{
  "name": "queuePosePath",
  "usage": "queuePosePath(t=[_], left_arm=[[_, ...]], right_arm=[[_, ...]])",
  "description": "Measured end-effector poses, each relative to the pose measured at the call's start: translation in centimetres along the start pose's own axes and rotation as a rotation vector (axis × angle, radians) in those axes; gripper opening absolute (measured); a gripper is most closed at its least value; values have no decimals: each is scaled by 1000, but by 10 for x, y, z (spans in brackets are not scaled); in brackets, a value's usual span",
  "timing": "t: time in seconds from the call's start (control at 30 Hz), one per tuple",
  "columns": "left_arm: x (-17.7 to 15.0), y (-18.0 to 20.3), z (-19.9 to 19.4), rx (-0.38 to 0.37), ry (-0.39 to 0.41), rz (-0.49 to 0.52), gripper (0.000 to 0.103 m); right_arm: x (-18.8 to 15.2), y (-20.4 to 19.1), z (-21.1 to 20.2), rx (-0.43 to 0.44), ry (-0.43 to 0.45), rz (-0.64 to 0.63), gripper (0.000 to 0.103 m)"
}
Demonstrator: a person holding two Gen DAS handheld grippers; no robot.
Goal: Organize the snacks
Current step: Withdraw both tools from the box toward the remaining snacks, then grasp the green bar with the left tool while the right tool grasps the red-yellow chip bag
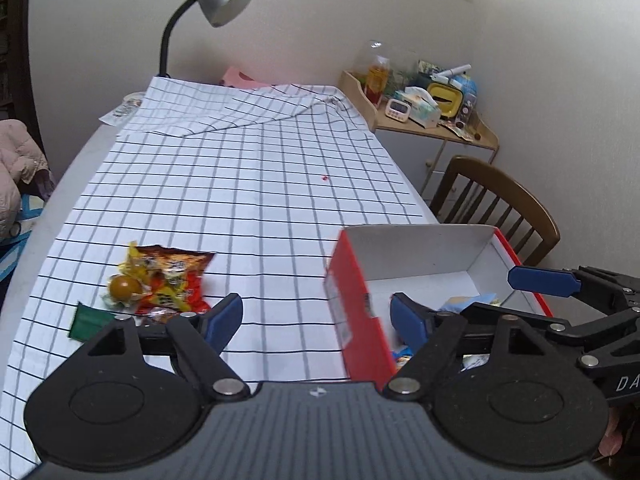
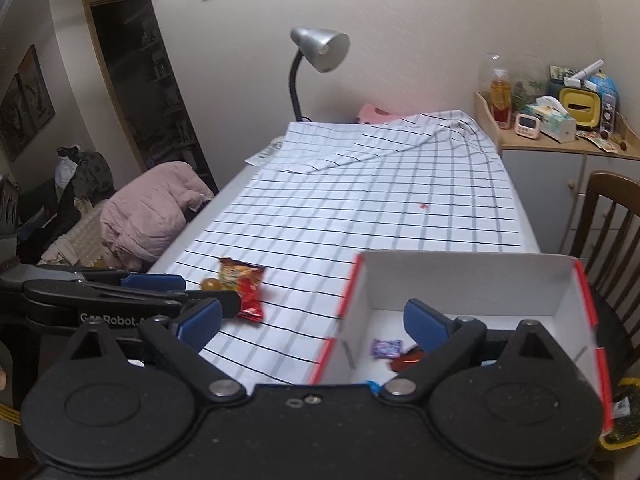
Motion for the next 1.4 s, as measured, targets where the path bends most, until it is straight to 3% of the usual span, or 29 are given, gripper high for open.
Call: queuePosePath(t=[0.2,0.43,0.73,1.0,1.4], left_arm=[[-2,-58,-10,18,10,-36,100],[-10,-134,-8,63,-19,-60,100],[-39,-213,19,140,-96,-52,100],[-71,-240,53,149,-177,-9,100],[-92,-256,94,163,-219,-5,100]], right_arm=[[-13,-44,19,3,-17,-1,99],[-26,-80,53,-21,-40,0,101],[-52,-98,114,-86,-75,26,101],[-73,-89,159,-156,-110,2,101],[-92,-84,222,-179,-172,-44,98]])
Point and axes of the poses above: each gripper's, at about its wrist camera, not at the fingertips, and z roughly the way its jaws point, y to its right, x to its top, the point moved 10 cm from there along z, roughly the way its jaws point, and after that the axes turned 14 degrees about y, right-handed, at the moved point
